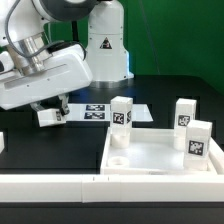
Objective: Assemble square table
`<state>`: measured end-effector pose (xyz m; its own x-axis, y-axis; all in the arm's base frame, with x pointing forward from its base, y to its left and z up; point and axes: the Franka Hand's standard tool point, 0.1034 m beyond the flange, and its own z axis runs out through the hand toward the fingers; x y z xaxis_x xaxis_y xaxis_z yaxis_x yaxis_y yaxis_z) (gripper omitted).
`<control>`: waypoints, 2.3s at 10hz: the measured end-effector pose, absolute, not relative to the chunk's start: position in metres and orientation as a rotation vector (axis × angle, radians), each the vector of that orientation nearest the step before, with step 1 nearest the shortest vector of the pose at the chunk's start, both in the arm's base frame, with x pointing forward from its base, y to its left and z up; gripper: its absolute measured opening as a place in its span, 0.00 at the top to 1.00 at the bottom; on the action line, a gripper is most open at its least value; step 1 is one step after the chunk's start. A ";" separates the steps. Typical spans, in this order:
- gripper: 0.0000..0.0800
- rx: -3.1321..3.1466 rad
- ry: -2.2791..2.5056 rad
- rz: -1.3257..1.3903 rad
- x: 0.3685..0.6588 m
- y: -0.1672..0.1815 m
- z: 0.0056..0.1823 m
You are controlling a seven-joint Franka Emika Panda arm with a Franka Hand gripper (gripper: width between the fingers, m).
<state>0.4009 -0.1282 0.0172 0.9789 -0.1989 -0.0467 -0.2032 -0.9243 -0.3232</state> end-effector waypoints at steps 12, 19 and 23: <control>0.19 -2.784 0.405 0.420 0.407 -0.127 0.040; 0.19 -2.675 0.429 0.792 0.397 -0.122 0.041; 0.19 -2.661 0.428 0.924 0.434 -0.134 0.048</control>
Offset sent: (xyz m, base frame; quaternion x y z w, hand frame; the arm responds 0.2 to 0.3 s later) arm 0.0000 0.0000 0.0000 0.0000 0.0000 0.0000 1.0000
